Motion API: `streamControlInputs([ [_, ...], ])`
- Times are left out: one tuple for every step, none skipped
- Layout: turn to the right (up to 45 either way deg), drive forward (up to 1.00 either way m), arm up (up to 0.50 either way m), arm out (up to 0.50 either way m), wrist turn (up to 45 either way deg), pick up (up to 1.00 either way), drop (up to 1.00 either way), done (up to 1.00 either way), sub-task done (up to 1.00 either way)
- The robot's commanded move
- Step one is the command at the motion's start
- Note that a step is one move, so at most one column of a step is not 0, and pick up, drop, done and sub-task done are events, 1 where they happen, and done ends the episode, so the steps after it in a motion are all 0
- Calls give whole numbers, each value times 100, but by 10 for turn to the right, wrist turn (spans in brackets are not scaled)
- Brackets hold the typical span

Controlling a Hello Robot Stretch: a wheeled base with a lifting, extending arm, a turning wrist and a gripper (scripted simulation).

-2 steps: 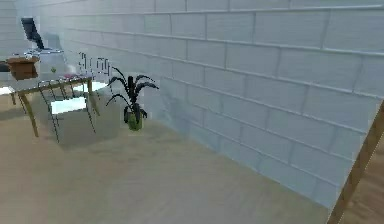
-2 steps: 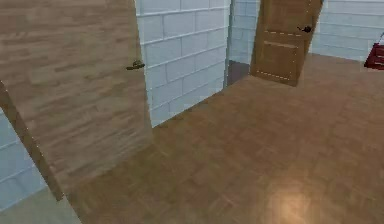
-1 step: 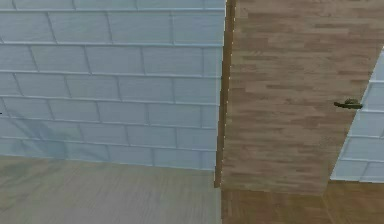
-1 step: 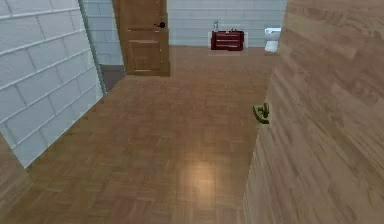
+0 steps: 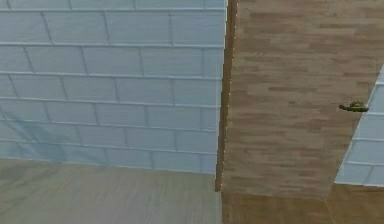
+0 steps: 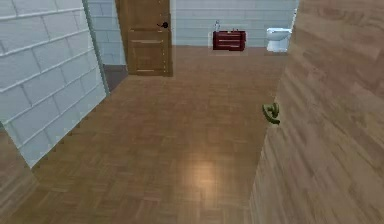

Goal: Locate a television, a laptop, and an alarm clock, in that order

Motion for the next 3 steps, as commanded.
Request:
streamControlInputs([
  [-450,0,0,0,0,0,0,0,0],
  [-300,0,0,0,0,0,0,0,0],
  [0,10,0,0,0,0,0,0,0],
])
